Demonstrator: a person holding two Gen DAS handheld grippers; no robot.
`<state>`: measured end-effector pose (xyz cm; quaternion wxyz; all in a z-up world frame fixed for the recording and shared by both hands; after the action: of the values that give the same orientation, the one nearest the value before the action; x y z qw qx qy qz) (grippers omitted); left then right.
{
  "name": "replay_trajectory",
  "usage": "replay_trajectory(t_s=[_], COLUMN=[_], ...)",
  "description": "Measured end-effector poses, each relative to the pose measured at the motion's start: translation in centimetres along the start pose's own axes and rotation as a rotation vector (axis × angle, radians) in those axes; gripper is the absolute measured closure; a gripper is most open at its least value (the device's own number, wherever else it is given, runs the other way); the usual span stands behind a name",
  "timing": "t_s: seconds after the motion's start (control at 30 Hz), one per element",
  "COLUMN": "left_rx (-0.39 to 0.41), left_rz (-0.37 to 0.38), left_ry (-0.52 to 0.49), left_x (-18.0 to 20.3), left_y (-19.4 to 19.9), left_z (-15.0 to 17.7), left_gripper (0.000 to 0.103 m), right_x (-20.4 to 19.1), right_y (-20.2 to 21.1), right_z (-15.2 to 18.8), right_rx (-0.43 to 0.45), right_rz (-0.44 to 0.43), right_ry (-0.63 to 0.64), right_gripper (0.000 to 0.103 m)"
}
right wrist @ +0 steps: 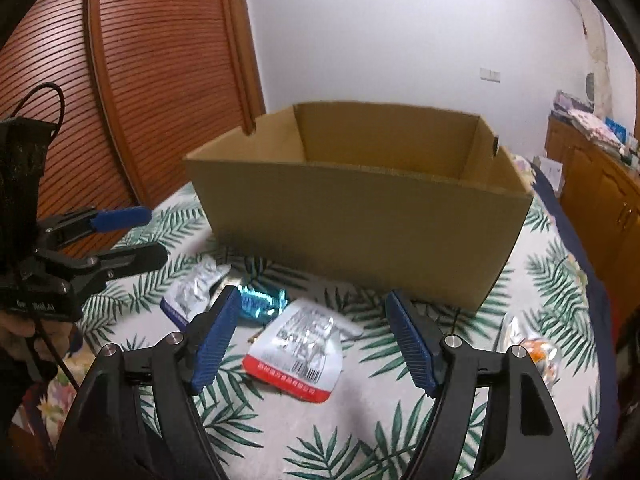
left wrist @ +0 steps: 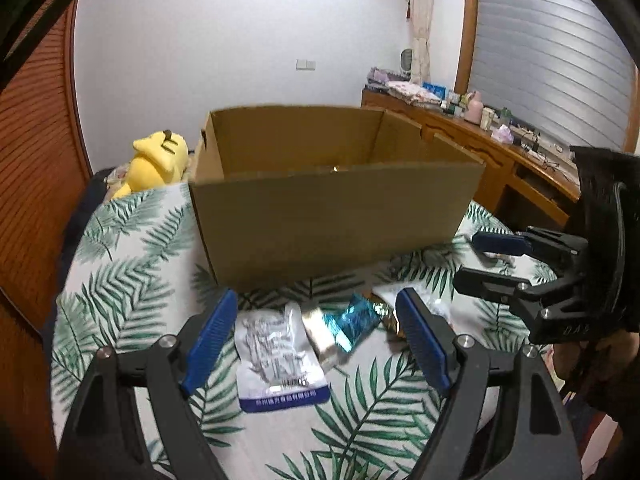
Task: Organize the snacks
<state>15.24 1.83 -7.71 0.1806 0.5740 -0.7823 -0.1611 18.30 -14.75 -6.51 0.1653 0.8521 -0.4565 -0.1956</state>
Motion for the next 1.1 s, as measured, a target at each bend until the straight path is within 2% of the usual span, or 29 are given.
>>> replay_trajectory(t_s=[0.4, 0.73, 1.03, 1.1], left_rx=[-0.1, -0.168, -0.19, -0.214], left_rz=[-0.098, -0.088, -0.102, -0.129], left_ry=[0.031, 0.048, 0.042, 0.025], left_x=[-2.2, -2.4, -2.3, -2.3], left_y=[-3.3, -4.7, -5.0, -5.3], left_z=[4.2, 5.4, 5.4, 5.5], left_gripper=[0.021, 0.021, 0.011, 0.004], right_x=[0.0, 0.3, 0.1, 0.1], right_y=[-4.3, -6.0, -5.9, -6.0], right_z=[3.0, 3.0, 3.2, 3.2], right_rx=[-0.122, -0.149, -0.142, -0.14], right_rz=[-0.008, -0.007, -0.001, 0.0], right_ry=[-0.055, -0.078, -0.062, -0.061], right_gripper=[0.027, 0.025, 0.024, 0.024])
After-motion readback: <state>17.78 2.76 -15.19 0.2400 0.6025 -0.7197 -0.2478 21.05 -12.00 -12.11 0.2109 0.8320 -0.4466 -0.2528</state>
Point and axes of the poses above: each gripper's, at about its wrist camera, not at the fingertips, and y roughly against the way its jaws point, x to its right, z to its underside, the point moved 1 cm from there along -y, roughly the way its jaws point, and after that the axes turned 11 degrees about x, right-handed, at the moved point
